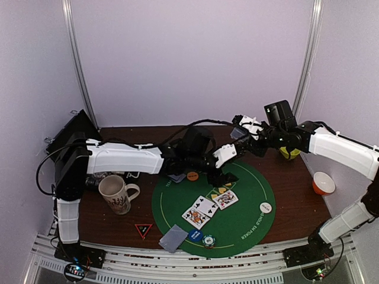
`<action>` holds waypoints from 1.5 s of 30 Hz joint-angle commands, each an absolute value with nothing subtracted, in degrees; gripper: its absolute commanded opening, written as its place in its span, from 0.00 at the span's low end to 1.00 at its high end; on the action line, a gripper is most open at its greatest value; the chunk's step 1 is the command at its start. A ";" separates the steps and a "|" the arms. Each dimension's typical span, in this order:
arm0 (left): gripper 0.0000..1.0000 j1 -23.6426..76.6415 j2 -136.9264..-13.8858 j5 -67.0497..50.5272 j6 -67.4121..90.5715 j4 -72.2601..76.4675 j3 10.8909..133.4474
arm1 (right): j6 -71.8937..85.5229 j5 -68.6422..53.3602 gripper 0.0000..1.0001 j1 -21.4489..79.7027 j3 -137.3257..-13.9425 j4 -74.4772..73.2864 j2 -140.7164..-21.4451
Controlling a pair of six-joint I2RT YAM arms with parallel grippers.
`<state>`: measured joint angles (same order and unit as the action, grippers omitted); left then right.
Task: Distribute texas hold em gaming equipment
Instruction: Adjust the poker card in the community card area.
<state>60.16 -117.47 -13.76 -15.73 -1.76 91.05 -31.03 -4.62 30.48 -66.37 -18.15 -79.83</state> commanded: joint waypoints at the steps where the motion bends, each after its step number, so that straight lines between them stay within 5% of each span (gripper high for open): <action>1: 0.76 60.91 -117.27 -17.88 3.65 -4.71 85.04 | -29.34 -2.81 0.46 29.25 -67.09 -18.46 -78.83; 8: 0.79 62.73 -121.79 -10.67 3.40 -9.25 89.93 | -28.19 -1.90 0.46 27.84 -67.44 -18.66 -79.89; 13: 0.98 62.83 -127.47 -9.21 2.83 -15.27 95.45 | -28.30 -2.20 0.46 27.02 -67.26 -18.33 -79.76; 19: 0.97 63.37 -134.12 -4.71 1.50 -20.64 102.23 | -28.39 -2.70 0.46 26.72 -67.00 -18.26 -79.75; 30: 0.60 63.37 -138.17 -8.43 -3.50 -24.18 107.04 | -28.78 -2.97 0.46 26.63 -66.20 -17.97 -78.53; 45: 0.45 61.86 -137.72 -7.37 -31.92 -25.63 111.55 | -28.74 -3.27 0.46 26.67 -66.01 -17.93 -77.78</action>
